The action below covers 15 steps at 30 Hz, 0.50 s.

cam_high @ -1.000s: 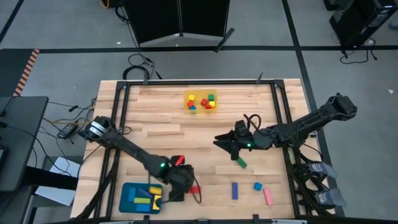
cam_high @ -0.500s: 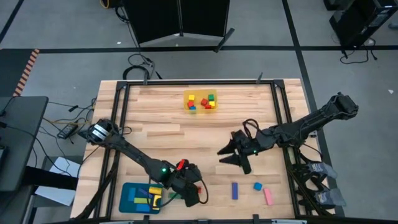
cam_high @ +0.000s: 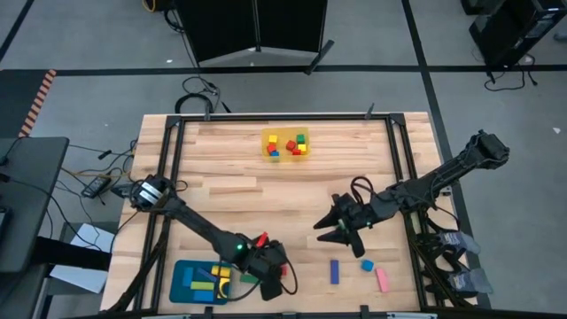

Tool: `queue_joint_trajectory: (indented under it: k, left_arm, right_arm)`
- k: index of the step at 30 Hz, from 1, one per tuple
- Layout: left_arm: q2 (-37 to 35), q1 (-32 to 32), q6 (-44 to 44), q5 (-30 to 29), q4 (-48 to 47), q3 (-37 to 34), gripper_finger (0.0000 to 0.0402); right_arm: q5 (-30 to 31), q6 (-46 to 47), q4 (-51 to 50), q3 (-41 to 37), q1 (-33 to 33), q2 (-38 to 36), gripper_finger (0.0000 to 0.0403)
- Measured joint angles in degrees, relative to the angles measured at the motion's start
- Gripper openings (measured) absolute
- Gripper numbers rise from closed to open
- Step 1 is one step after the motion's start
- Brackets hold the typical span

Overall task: Sort blocks by size
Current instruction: Put the red rectangular block into the blue bin

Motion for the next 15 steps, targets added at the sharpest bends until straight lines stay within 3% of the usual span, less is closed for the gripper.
queue_joint_trajectory:
  k: [6,15]
  left_arm:
    - [0.00,0.12,5.66,-0.50,-5.57,0.00,0.0267]
    - [0.31,0.23,11.53,-1.14,-6.05,0.00,0.0267]
  right_arm:
    - [2.90,0.96,3.01,0.02,0.04,0.00,0.0200]
    - [3.14,2.84,3.20,0.02,0.67,0.02,0.0200]
